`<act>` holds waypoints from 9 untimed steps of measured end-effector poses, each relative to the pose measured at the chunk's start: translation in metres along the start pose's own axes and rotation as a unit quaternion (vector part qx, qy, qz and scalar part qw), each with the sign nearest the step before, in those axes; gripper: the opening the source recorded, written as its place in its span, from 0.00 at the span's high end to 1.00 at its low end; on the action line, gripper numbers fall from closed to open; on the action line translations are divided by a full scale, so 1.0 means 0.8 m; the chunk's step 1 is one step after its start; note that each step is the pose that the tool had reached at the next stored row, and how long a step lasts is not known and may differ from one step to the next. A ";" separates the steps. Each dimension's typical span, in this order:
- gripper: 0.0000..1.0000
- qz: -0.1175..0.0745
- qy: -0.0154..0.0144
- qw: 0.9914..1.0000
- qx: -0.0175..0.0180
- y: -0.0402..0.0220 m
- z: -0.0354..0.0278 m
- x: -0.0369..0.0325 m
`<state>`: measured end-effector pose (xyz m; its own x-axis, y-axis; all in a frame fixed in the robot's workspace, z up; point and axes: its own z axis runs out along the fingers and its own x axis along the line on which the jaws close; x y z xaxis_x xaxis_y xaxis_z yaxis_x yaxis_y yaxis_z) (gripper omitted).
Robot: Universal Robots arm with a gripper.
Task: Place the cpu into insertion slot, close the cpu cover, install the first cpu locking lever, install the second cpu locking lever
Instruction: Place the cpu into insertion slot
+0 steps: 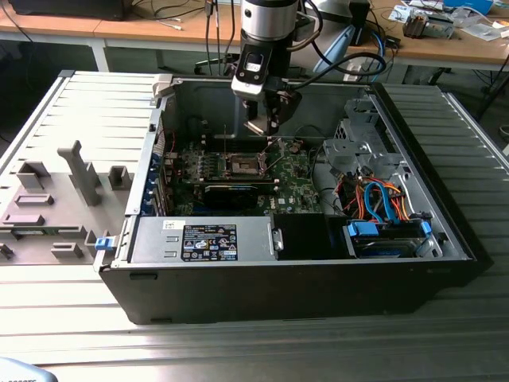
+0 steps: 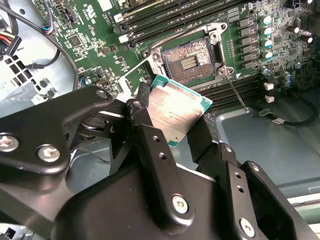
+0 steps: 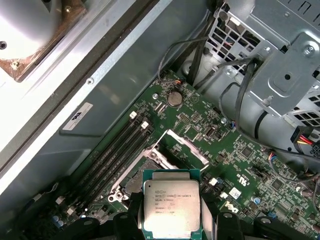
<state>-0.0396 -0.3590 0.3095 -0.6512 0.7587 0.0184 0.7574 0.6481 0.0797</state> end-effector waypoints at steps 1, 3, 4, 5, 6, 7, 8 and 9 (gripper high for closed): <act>0.45 0.001 0.000 1.000 0.001 0.0000 0.0000 0.0000; 0.45 0.004 0.000 1.000 0.002 -0.0001 0.0001 0.0000; 0.45 0.006 0.000 1.000 0.003 -0.0001 0.0001 0.0000; 0.45 0.008 0.000 1.000 0.003 -0.0001 0.0001 -0.0001; 0.45 0.010 0.000 1.000 0.003 0.0000 0.0001 -0.0001; 0.45 0.012 0.000 1.000 0.003 0.0000 0.0002 0.0000; 0.45 0.015 -0.001 1.000 0.003 0.0000 0.0001 -0.0001; 0.45 0.018 -0.001 1.000 0.004 0.0001 0.0003 -0.0001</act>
<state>-0.0394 -0.3590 0.3093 -0.6235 0.7816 0.0189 0.7806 0.6209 0.0718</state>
